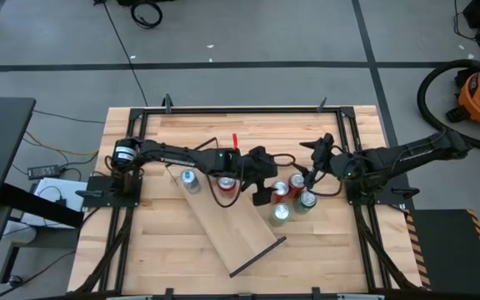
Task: Place canned beverage on shelf
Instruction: Put the left orange soda can on the shelf
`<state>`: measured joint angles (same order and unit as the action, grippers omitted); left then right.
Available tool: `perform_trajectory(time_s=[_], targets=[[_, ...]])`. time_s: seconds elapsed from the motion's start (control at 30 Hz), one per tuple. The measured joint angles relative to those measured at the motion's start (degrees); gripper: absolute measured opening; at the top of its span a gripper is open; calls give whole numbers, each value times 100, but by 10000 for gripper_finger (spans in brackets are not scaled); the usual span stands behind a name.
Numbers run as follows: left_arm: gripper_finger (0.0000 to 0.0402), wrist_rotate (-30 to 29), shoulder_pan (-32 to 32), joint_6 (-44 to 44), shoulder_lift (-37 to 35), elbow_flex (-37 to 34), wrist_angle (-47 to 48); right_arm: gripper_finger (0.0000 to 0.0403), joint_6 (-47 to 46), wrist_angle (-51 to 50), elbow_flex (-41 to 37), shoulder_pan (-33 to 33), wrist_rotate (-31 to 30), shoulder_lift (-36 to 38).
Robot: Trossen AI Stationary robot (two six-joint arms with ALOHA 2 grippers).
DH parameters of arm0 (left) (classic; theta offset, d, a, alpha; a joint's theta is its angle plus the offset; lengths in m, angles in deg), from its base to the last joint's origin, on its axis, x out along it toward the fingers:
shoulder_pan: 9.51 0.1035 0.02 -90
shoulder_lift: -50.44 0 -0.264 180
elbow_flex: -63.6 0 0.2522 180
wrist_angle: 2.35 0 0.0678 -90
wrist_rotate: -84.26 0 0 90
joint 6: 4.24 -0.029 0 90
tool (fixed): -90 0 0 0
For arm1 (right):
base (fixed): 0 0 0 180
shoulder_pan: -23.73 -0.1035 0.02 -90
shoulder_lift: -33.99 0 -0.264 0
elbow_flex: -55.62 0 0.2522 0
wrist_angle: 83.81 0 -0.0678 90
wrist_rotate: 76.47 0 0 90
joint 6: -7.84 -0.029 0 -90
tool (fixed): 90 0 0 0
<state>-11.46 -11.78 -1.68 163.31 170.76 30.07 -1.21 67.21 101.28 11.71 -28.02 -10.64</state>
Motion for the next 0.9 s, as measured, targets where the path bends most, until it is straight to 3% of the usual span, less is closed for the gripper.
perform_trajectory(time_s=[0.4, 0.67, 0.9], targets=[[346, -455, -270, 556, 186, 5, -532, 362, 353, 136, 2, 129, 84, 167], [346, -667, -325, 88, 499, 3, -1111, 362, 320, 141, 2, 76, 95, 196], [346, -669, -336, 80, 631, 0, -1073, 362, 305, 154, 2, -32, 43, 204]])
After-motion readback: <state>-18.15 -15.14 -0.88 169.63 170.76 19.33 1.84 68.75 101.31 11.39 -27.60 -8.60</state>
